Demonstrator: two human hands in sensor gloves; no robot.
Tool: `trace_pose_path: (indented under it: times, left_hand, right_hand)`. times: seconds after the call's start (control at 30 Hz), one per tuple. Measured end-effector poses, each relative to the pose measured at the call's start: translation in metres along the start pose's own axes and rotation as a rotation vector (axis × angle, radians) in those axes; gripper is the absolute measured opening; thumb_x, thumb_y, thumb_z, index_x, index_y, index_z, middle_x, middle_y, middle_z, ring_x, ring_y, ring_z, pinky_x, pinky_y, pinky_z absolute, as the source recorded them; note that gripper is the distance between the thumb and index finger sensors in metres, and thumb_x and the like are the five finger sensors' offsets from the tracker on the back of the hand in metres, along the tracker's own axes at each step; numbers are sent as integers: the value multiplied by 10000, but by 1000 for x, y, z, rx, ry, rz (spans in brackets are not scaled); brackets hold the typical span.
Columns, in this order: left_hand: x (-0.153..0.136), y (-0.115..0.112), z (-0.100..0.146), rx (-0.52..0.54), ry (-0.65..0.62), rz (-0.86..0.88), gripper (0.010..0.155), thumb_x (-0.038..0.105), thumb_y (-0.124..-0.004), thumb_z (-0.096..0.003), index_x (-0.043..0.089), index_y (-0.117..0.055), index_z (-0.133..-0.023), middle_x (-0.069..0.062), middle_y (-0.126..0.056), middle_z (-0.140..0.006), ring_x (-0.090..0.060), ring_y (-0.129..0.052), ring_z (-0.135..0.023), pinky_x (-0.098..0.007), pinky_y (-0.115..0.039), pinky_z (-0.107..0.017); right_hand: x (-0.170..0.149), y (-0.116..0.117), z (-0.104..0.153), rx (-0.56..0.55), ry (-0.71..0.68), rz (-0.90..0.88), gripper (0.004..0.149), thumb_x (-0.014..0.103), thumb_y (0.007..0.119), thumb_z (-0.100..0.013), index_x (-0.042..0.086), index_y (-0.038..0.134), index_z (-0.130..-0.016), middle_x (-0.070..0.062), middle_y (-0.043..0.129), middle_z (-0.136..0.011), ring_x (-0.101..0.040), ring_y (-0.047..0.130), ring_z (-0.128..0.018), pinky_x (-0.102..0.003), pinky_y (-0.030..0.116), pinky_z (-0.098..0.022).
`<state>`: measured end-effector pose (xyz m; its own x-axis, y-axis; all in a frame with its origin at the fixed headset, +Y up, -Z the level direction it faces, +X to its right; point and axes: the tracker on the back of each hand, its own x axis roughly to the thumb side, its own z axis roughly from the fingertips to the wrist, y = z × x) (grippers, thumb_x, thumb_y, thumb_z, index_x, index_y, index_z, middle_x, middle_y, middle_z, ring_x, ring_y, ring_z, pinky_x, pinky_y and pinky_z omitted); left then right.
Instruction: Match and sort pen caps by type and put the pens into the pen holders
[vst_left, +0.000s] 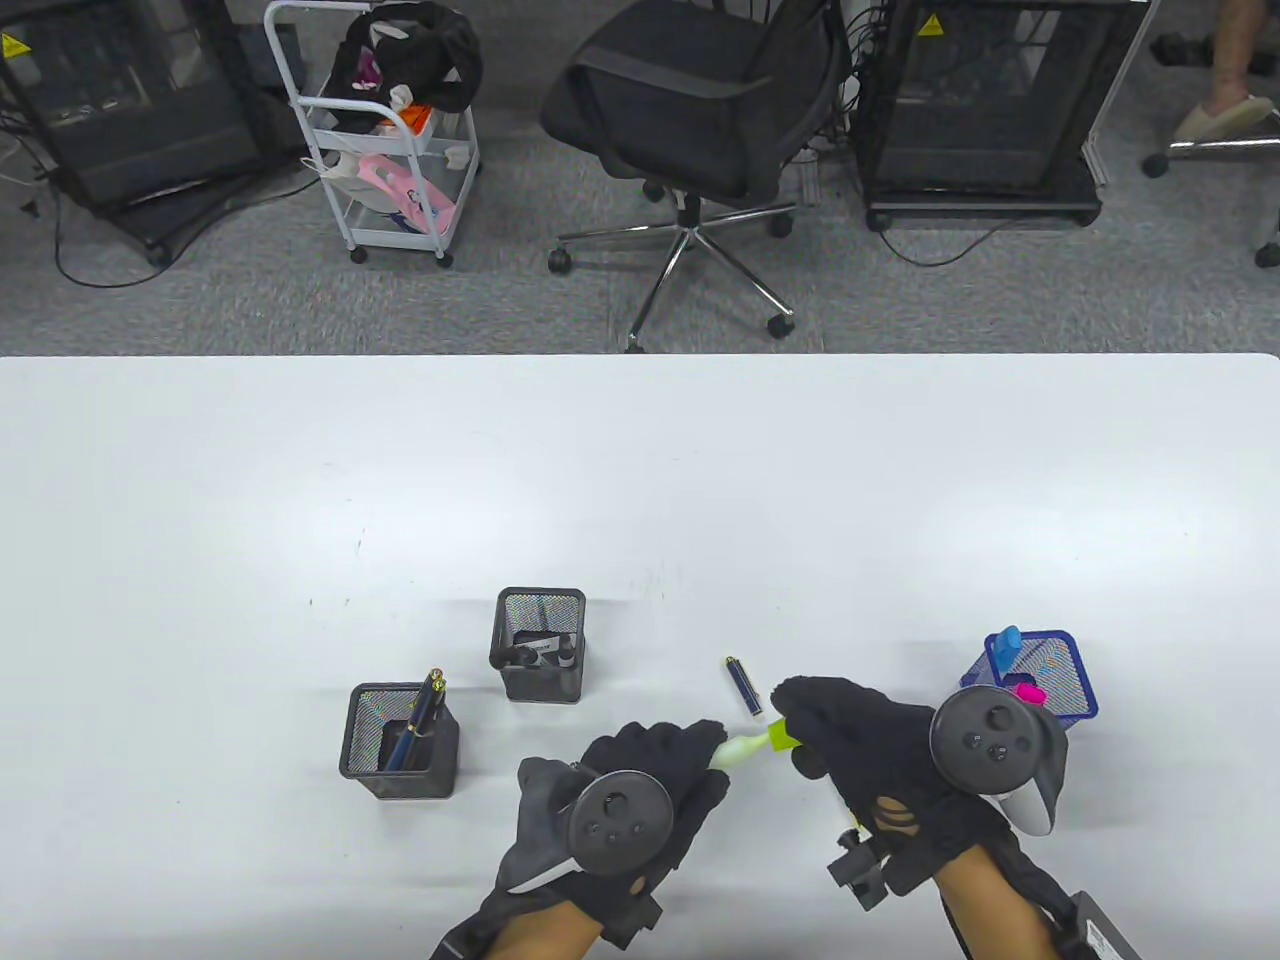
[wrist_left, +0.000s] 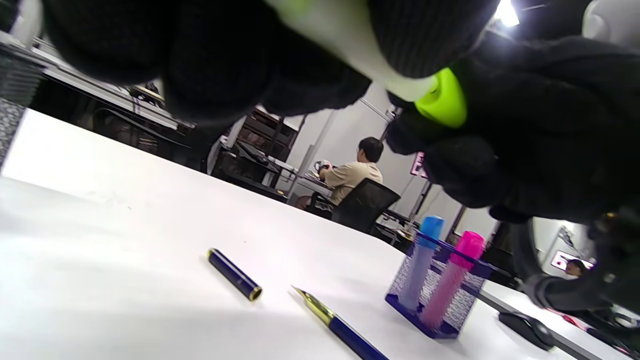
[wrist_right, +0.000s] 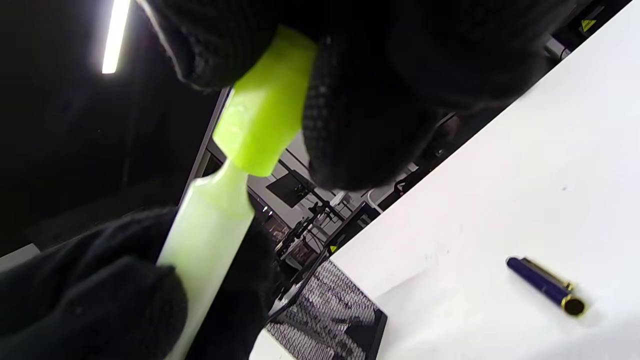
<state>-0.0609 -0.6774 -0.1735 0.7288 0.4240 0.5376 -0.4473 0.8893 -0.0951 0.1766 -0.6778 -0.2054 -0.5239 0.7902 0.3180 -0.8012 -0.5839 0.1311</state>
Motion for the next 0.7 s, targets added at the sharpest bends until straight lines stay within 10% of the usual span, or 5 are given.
trace_pose_path:
  times: [0.2,0.37,0.7]
  left_hand:
    - [-1,1,-3,-54,36,206,551,359,-620,-489,33,-809,-892,-177,-974,-608,-310,-941,-344,-636,-821,-400]
    - [8,1,1,-18,-14,27,547,375,-626,-495,63,-789,-914,-163,-964,-652,-302,-952,-393,-633,-808,-433]
    - [-17,8,5,37,79,-3,587,423,-702,-498,138,-726,-1010,-220,-865,-908,-360,-969,-627,-659,-765,-508]
  right_hand:
    - [10,14,0,-64,-17,6,442,376,799,-391,107,918,-721,-212,1043,-521,-172,1108,-215,-227,959,-117]
    - [10,12,1,53,-7,-21,442,354,801,-415,120,877,-782,-230,1003,-639,-226,1108,-333,-275,965,-212]
    - [47,-85,5,-156,-10,237,407,247,942,-405,116,897,-788,-280,858,-853,-407,1011,-628,-410,915,-431]
